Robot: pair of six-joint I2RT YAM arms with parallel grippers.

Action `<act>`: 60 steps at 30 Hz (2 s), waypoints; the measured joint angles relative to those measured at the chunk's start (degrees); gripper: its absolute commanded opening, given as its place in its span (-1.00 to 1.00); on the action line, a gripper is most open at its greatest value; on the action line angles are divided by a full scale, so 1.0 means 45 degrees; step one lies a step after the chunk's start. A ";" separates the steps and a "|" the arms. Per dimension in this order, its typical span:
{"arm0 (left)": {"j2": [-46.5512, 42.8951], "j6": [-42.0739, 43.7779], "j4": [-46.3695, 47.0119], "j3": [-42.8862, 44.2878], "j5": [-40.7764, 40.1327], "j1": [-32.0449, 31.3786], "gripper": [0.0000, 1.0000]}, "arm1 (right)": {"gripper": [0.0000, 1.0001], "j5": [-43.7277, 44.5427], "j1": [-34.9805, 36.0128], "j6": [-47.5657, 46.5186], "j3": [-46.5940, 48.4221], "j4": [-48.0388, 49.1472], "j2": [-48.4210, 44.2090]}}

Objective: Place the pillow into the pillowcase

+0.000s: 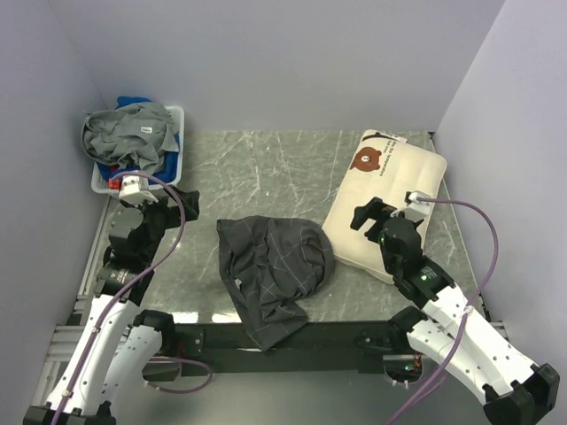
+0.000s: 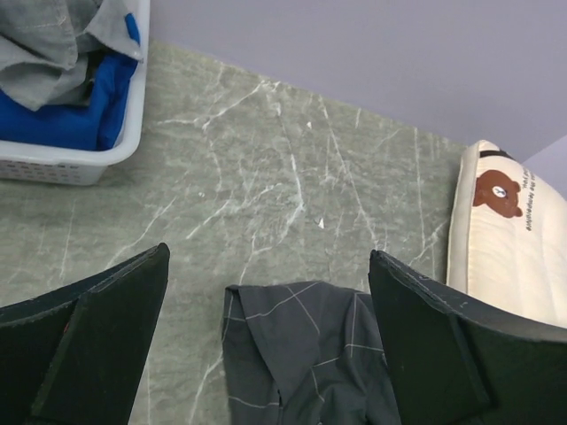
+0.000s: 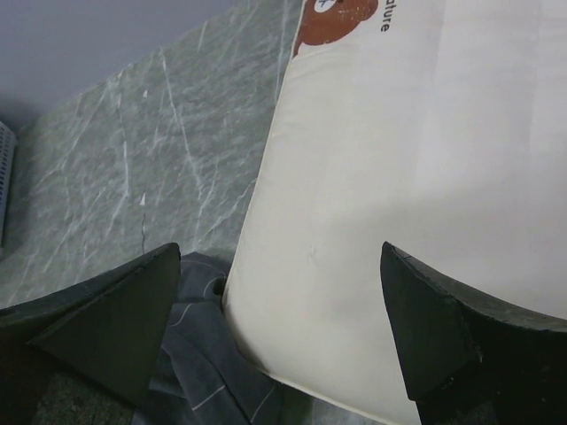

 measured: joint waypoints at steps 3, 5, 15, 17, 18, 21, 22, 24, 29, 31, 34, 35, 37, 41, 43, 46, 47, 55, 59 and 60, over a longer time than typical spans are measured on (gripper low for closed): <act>0.0049 -0.0476 -0.0437 0.0146 -0.0544 -0.0005 0.99 | 0.99 0.0058 0.0000 -0.0102 -0.0005 -0.0039 -0.0418; -0.0087 -0.1593 -0.1345 0.0180 -0.1690 -0.0005 0.99 | 0.99 0.0005 0.0000 -0.0165 -0.0005 -0.0049 -0.0685; -0.0301 -0.3779 -0.2307 -0.0024 -0.2064 -0.0160 0.99 | 0.99 0.0034 0.0000 0.0223 -0.0112 -0.0112 -0.0481; 0.0457 -0.3925 -0.2414 -0.0015 -0.2011 -0.0908 0.99 | 0.99 -0.0146 0.0000 0.0277 -0.0112 -0.0107 -0.0185; 0.0831 -0.4017 -0.2521 -0.0015 -0.2365 -0.1685 0.99 | 0.99 -0.0253 0.0000 0.0301 -0.0112 -0.0102 -0.0029; 0.1540 -0.4430 -0.3036 -0.0015 -0.3361 -0.4240 0.99 | 0.99 -0.0631 0.0000 0.0301 -0.0112 0.0034 0.0636; 0.1622 -0.4590 -0.3186 -0.0015 -0.3750 -0.4969 0.99 | 0.99 -0.0826 0.0000 0.0291 -0.0112 0.0087 0.0952; 0.1904 -0.5085 -0.3585 0.0068 -0.4784 -0.6465 0.99 | 0.99 -0.1195 0.0000 0.0243 -0.0112 0.0146 0.1452; 0.4265 -0.7548 -0.6081 0.1681 -0.7572 -0.8820 0.99 | 0.99 -0.2351 0.0005 0.0005 -0.0102 0.0272 0.2307; 0.5382 -0.8242 -0.6732 0.2438 -0.7830 -0.8995 0.99 | 0.99 -0.2735 0.0015 -0.0053 -0.0102 0.0272 0.2390; 0.6246 -0.8650 -0.6829 0.2589 -0.7737 -0.9005 0.99 | 0.99 -0.3133 0.0175 -0.0126 -0.0102 0.0291 0.2351; 0.6343 -0.8801 -0.6800 0.2467 -0.7606 -0.9005 0.99 | 0.99 -0.3220 0.0277 -0.0126 -0.0102 0.0291 0.2331; 0.6348 -0.9078 -0.6683 0.2084 -0.7412 -0.9000 0.97 | 0.95 -0.3220 0.0821 -0.0121 -0.0102 0.0272 0.2317; 0.6314 -0.9199 -0.5814 0.0996 -0.6518 -0.8344 0.79 | 0.82 -0.2739 0.2113 0.0185 -0.0107 0.0068 0.2409; 0.6305 -0.9097 -0.5153 0.0403 -0.6023 -0.7800 0.75 | 0.77 -0.2356 0.2302 0.0588 -0.0180 -0.0010 0.2453; 0.6305 -0.8835 -0.3968 -0.0389 -0.5139 -0.6965 0.54 | 0.75 -0.1792 0.2297 0.1428 -0.0787 0.0131 0.2438; 0.6324 -0.8752 -0.3589 -0.0573 -0.4843 -0.6747 0.46 | 0.74 -0.1666 0.2293 0.1690 -0.1039 0.0170 0.2467; 0.8422 -0.8208 -0.1069 -0.0782 -0.3186 -0.4881 -0.55 | 0.33 -0.2380 -0.0248 0.2545 -0.0719 0.0578 0.5178; 0.9015 -0.8165 -0.0389 -0.0811 -0.2327 -0.3288 -0.90 | 0.36 -0.3691 -0.3400 0.2871 -0.0223 0.0729 0.5965; 0.9078 -0.8131 -0.0374 -0.0758 -0.2229 -0.2909 -0.92 | 0.37 -0.3881 -0.3925 0.2885 -0.0092 0.0695 0.5969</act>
